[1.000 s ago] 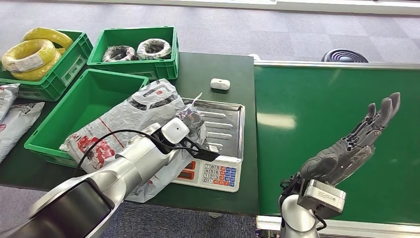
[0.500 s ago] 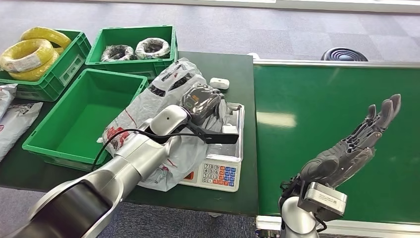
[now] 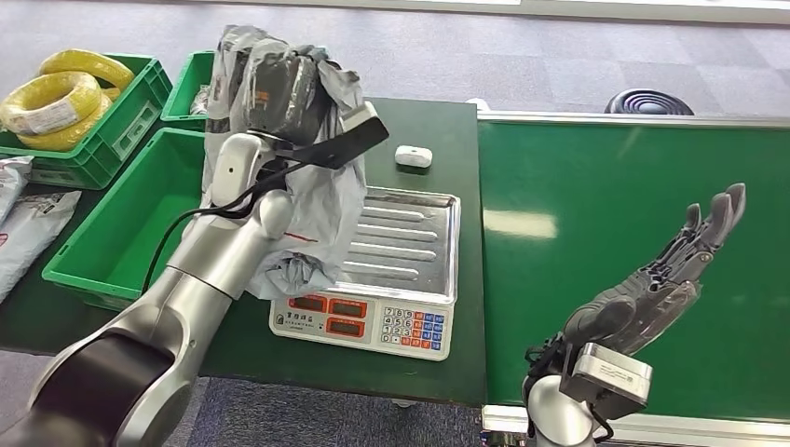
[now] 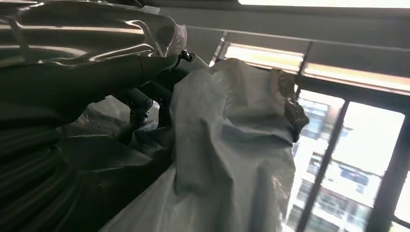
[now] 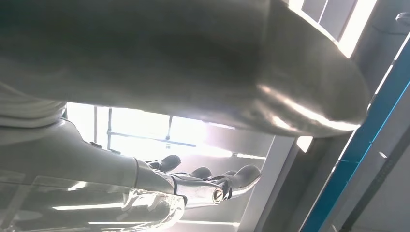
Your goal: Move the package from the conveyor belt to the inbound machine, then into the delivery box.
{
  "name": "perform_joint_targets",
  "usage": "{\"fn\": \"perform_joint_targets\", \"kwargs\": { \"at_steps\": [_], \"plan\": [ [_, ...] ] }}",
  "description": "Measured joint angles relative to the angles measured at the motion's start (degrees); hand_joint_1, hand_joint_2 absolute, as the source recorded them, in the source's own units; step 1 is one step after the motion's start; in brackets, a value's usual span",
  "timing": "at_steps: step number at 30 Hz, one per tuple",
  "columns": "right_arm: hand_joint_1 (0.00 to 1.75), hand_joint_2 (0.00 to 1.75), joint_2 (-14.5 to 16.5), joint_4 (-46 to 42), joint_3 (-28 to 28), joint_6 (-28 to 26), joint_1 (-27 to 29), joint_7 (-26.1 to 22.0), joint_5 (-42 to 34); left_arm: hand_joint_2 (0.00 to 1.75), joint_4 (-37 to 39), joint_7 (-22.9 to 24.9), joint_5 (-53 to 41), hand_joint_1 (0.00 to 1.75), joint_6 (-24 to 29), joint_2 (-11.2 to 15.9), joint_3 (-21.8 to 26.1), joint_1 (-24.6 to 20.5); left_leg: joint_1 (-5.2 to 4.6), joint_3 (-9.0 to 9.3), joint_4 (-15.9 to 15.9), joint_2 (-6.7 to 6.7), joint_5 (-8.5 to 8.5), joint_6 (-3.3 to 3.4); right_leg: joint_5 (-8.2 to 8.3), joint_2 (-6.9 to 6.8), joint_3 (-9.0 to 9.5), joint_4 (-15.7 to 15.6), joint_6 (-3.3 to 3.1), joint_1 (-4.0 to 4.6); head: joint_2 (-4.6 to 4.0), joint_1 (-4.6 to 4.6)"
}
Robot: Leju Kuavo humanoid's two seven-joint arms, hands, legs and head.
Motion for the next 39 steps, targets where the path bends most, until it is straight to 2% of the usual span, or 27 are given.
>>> {"fn": "perform_joint_targets", "kwargs": {
  "at_steps": [4, 11, 17, 23, 32, 33, 36, 37, 39],
  "plan": [
    [0.00, 0.00, 0.02, 0.07, 0.19, 0.00, 0.02, 0.01, -0.10, 1.75, 0.82, 2.65, -3.94, 1.36, 3.95, 1.36, 3.44, -1.13, 0.00, -0.01, 0.00, -0.01, 0.00, 0.00, -0.01, -0.02, 0.00, 0.00, 0.00, 0.00, 0.00, 0.00],
    [0.00, 0.00, 0.03, 0.15, 0.45, 0.00, 0.01, 0.01, -0.14, 1.75, 2.07, 3.92, -5.47, 1.34, 4.55, 2.15, 5.39, -1.82, -0.01, -0.02, 0.01, -0.02, 0.00, 0.00, -0.01, -0.02, 0.00, -0.01, 0.00, -0.01, 0.00, 0.00],
    [0.00, 0.00, 0.04, 0.19, 0.76, 0.00, 0.17, 0.11, -0.25, 1.75, 6.80, 13.22, -13.20, 1.32, 4.45, 3.42, 6.68, -4.48, 0.00, -0.02, 0.00, 0.00, 0.01, 0.00, 0.00, -0.01, -0.02, 0.00, -0.01, 0.00, 0.00, 0.00],
    [0.00, 0.00, 0.04, 0.23, 1.61, 0.02, 0.53, 0.11, -0.82, 1.75, 13.40, 20.88, -19.62, 1.43, 1.47, 5.99, 8.15, -6.27, 0.02, -0.03, -0.01, 0.00, 0.02, -0.02, 0.00, 0.00, -0.03, 0.02, -0.01, 0.02, 0.00, -0.01],
    [0.00, 0.00, 0.02, 0.54, 2.71, 0.12, 0.20, 0.31, -1.47, 1.75, 20.04, 27.91, -22.96, 1.49, -5.02, 9.42, 7.45, -5.85, 0.00, -0.08, -0.01, 0.03, 0.01, -0.01, -0.01, 0.01, -0.08, 0.01, -0.01, 0.01, 0.00, 0.01],
    [0.00, 0.00, 0.02, 0.54, 2.85, 0.10, 0.18, 0.35, -1.48, 1.75, 20.53, 28.38, -22.97, 1.40, -5.49, 9.74, 7.25, -5.60, 0.01, -0.08, -0.01, 0.02, 0.01, -0.01, -0.01, 0.01, -0.09, 0.01, -0.01, 0.01, 0.00, 0.01],
    [0.00, 0.00, 0.00, 0.54, 3.14, 0.07, 0.15, 0.50, -1.48, 1.75, 21.72, 29.39, -22.97, 0.30, -6.11, 10.52, 6.58, -4.77, 0.02, -0.09, -0.01, 0.00, 0.01, -0.01, -0.01, 0.01, -0.10, 0.02, -0.01, 0.02, 0.00, 0.00],
    [0.00, 0.00, -0.01, 0.54, 3.23, 0.06, 0.14, 0.60, -1.46, 1.75, 22.04, 29.71, -22.95, 0.00, -6.36, 10.70, 6.34, -4.50, 0.02, -0.09, -0.01, 0.00, 0.01, -0.01, -0.01, 0.01, -0.10, 0.02, -0.01, 0.02, 0.00, 0.00],
    [0.00, 0.00, -0.01, 0.53, 3.39, 0.04, 0.14, 0.86, -1.34, 1.75, 22.44, 30.32, -22.89, 0.00, -7.02, 10.93, 5.82, -3.96, 0.02, -0.09, -0.02, 0.00, 0.01, -0.01, -0.01, 0.00, -0.10, 0.02, -0.01, 0.03, 0.00, 0.01]
  ]
}}
